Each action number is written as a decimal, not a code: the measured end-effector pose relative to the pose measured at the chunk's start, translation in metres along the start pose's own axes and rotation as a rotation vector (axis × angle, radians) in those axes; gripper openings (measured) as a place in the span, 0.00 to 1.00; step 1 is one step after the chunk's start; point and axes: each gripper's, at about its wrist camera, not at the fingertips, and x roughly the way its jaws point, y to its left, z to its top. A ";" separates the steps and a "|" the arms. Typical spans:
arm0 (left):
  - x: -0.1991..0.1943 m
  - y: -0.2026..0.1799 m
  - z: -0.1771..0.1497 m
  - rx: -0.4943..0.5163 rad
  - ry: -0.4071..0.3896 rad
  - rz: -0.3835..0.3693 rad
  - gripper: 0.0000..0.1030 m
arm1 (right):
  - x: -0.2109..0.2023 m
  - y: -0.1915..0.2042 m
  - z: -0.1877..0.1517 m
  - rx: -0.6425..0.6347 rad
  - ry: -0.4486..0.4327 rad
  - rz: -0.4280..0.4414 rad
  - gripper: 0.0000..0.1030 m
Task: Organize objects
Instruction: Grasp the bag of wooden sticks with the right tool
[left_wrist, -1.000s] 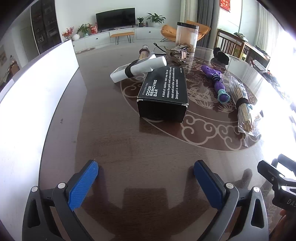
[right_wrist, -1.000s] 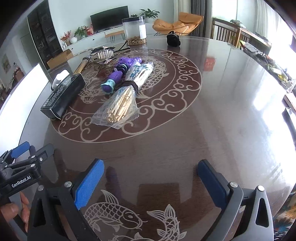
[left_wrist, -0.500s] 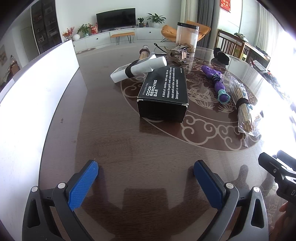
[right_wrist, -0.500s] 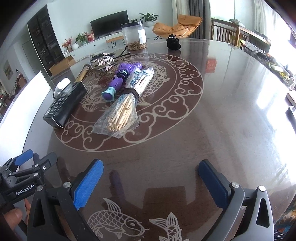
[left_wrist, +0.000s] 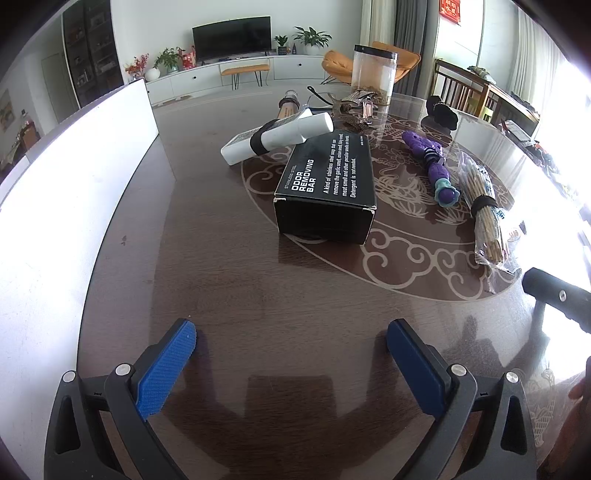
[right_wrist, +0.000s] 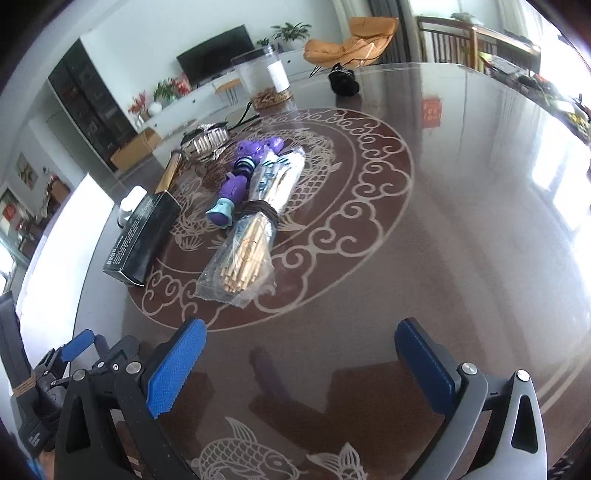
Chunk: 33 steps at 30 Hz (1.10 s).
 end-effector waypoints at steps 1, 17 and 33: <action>0.000 0.000 0.000 0.000 0.000 0.000 1.00 | 0.003 0.003 0.005 -0.004 0.007 0.004 1.00; -0.001 0.001 0.001 -0.001 0.000 0.001 1.00 | 0.049 0.049 0.056 -0.174 0.072 -0.109 0.31; 0.010 -0.008 0.075 0.056 0.059 -0.125 1.00 | -0.011 0.032 -0.035 -0.140 -0.054 -0.154 0.31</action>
